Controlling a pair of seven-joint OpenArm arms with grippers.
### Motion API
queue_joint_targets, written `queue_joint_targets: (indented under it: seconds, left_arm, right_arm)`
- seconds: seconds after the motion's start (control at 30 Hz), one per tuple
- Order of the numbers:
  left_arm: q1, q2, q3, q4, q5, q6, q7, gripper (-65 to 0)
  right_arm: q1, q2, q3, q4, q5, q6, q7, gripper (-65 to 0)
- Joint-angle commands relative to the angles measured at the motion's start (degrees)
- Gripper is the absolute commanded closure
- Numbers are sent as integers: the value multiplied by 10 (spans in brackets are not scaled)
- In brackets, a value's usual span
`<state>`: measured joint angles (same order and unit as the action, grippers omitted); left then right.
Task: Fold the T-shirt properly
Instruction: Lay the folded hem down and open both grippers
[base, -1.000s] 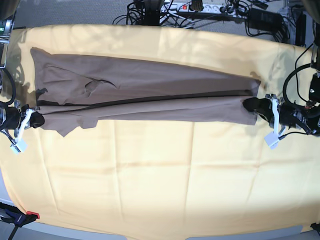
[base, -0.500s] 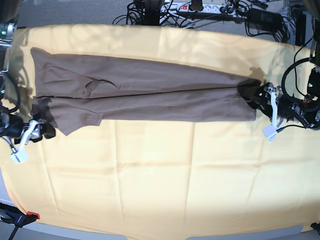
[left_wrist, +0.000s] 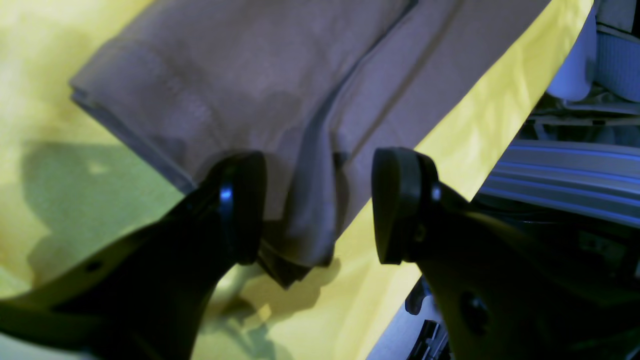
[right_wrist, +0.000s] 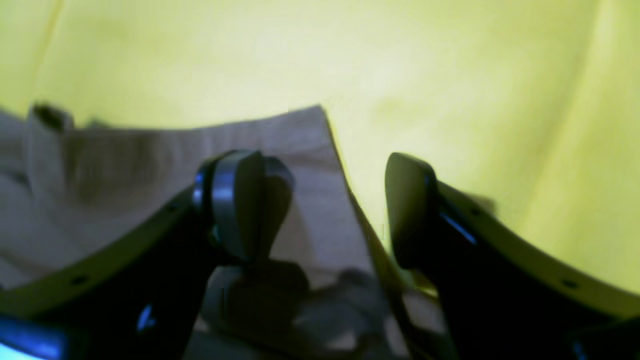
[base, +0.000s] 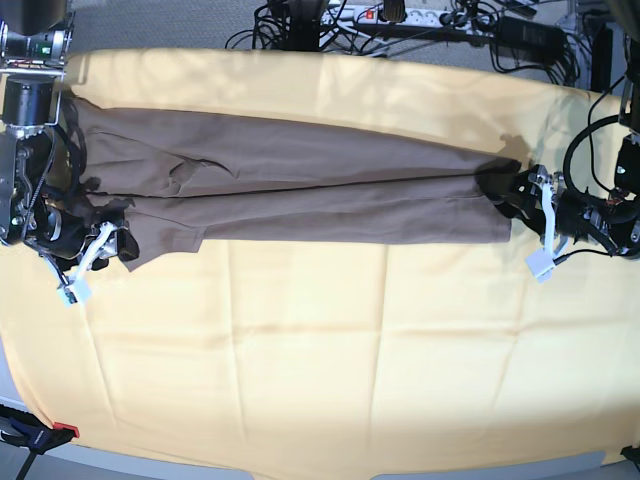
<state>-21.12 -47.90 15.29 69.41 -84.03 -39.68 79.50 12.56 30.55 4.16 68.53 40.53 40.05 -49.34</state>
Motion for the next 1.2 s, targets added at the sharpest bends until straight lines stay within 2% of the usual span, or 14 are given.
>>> queue_joint_targets:
  seconds: [0.0, 0.07, 0.13, 0.2, 0.27, 0.3, 0.43, 0.53, 0.77, 0.87, 1.0, 1.17]
  left_arm:
    - [-13, -11, -7, 7, -10, -3, -2, -358]
    - [-12, -7, -7, 7, -10, -3, -2, -358]
    - [-12, -5, -7, 7, -10, -3, -2, -358]
    - [-12, -5, -7, 7, -10, -3, -2, -358]
    - [-12, -5, -7, 7, -10, -3, -2, -358]
    - [-12, -5, -7, 7, -10, -3, -3, -358]
    - [-13, -5, -7, 7, -10, -3, -17, -358]
    - [-13, -5, -7, 7, -10, -3, -17, -358]
    - [-13, -5, -7, 7, -10, -3, -17, -358]
    - [-13, -5, -7, 7, -10, -3, -17, -358]
    - [-13, -6, -7, 7, -10, -3, -17, -358]
    - [-13, -5, -7, 7, -10, -3, -17, -358]
  right_arm:
    - [9, 10, 3, 7, 19, -1, -11, -402]
    - [9, 10, 3, 7, 62, -1, -31, -397]
    - [11, 9, 3, 7, 103, -1, -47, -333]
    - [13, 9, 3, 7, 118, -1, -47, -201]
    - [18, 10, 3, 7, 120, -1, -47, -18]
    - [22, 10, 3, 7, 120, -1, -47, 0]
    - [37, 20, 4, 9, 130, -1, -47, 0]
    - [38, 35, 4, 21, 172, -1, -64, 0]
    - [13, 40, 4, 88, 273, -1, -174, 0]
    - [-16, 40, 4, 125, 301, -1, -202, 0]
    - [-56, 49, 4, 178, 302, -1, -215, 0]
    - [-99, 76, 4, 205, 300, -1, -229, 0]
